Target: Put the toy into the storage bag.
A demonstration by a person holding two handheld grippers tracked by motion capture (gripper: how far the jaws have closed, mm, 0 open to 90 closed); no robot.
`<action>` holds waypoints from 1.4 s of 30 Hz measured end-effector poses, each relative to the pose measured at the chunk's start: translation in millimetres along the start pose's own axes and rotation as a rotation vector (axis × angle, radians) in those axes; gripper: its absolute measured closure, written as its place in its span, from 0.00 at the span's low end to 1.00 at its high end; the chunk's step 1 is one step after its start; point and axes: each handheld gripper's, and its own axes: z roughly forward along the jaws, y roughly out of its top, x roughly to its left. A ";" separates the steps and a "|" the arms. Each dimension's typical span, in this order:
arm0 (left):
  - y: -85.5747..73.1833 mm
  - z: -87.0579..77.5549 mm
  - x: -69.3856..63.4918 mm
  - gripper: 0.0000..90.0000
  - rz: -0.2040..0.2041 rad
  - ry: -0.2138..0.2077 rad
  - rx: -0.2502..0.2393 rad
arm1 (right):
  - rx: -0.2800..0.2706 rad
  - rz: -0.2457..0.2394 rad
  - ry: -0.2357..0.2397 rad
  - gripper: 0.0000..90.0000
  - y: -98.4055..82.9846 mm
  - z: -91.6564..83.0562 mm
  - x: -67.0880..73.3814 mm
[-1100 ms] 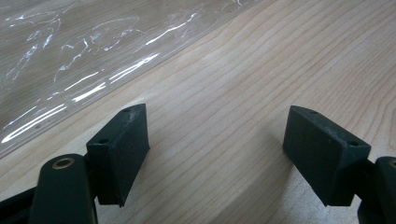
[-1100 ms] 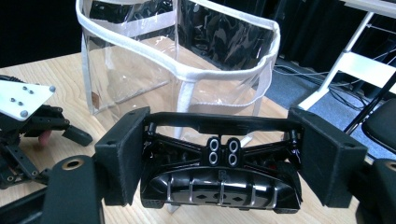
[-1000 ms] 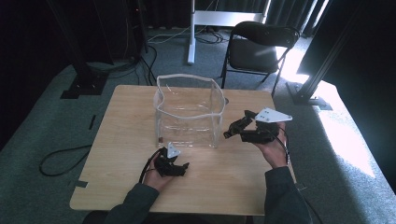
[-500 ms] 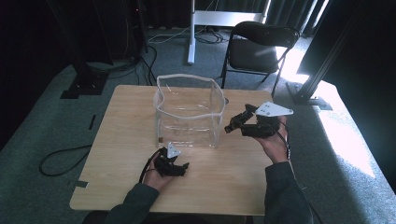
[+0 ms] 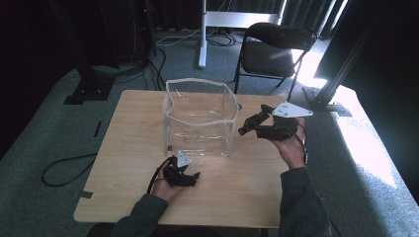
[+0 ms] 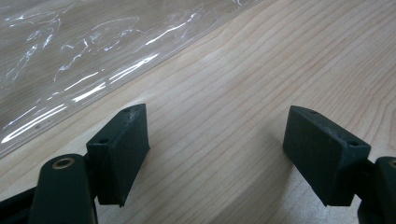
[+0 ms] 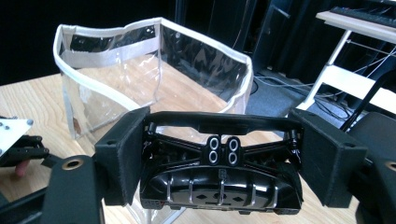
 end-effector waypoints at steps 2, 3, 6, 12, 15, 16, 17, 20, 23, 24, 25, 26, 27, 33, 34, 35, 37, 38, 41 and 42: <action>0.0 0.0 0.1 0.26 0.001 0.001 0.001 | -0.007 0.012 -0.007 0.27 0.3 -2.8 -3.5; 0.0 0.0 0.1 0.26 0.001 0.001 0.001 | -0.007 0.012 -0.009 0.27 0.3 -3.0 -4.0; 0.0 -0.1 0.1 0.26 0.002 0.001 0.001 | -0.008 0.014 -0.013 0.27 0.5 -3.7 -6.1; 0.0 -0.1 0.1 0.26 0.002 0.001 0.001 | -0.014 0.013 -0.022 0.27 4.4 -4.7 -8.9; 0.0 -0.1 0.1 0.26 0.001 0.000 0.001 | -0.021 0.011 -0.023 0.27 8.4 -5.4 -10.0; 0.1 -0.1 0.1 0.26 0.002 0.000 0.002 | -0.021 0.007 -0.024 0.27 9.8 -5.7 -10.4; 0.1 -0.1 0.1 0.26 0.002 0.000 0.002 | -0.027 0.006 -0.024 0.27 11.1 -5.8 -10.6; 0.1 -0.1 0.2 0.26 0.002 0.000 0.002 | -0.030 0.004 -0.027 0.27 15.0 -6.5 -11.5; 0.1 -0.1 0.1 0.26 0.002 0.000 0.002 | -0.041 0.006 -0.030 0.27 18.3 -7.4 -12.6; 0.1 -0.1 0.1 0.26 0.002 0.000 0.002 | -0.047 0.007 -0.028 0.27 19.5 -7.7 -13.3; 0.1 -0.1 0.1 0.26 0.002 0.000 0.002 | -0.047 0.007 -0.028 0.27 19.5 -7.7 -13.3; 0.1 -0.1 0.1 0.26 0.001 0.000 0.002 | -0.050 0.003 -0.030 0.27 21.4 -7.6 -13.8; 0.1 -0.2 0.2 0.26 0.002 0.000 0.003 | -0.051 0.004 -0.031 0.27 22.2 -7.4 -13.9; 0.1 -0.2 0.2 0.26 0.002 0.000 0.003 | -0.056 -0.004 -0.033 0.27 29.6 -6.6 -15.8; 0.1 -0.1 0.1 0.26 0.000 0.000 0.002 | -0.059 -0.007 -0.035 0.27 31.6 -6.5 -16.0; 0.1 -0.1 0.1 0.26 0.001 0.000 0.002 | -0.059 -0.009 -0.037 0.27 32.7 -6.7 -16.3; 0.1 -0.1 0.1 0.26 0.001 0.000 0.002 | -0.066 -0.011 -0.036 0.27 35.9 -6.5 -16.6; 0.1 -0.1 0.1 0.26 0.000 -0.001 0.002 | -0.067 -0.013 -0.035 0.27 37.6 -6.6 -16.6; 0.1 -0.2 0.2 0.26 0.001 -0.001 0.003 | -0.070 -0.020 -0.036 0.27 41.3 -6.1 -16.7; 0.1 -0.2 0.1 0.26 0.001 -0.001 0.003 | -0.071 -0.022 -0.036 0.27 43.6 -6.0 -16.8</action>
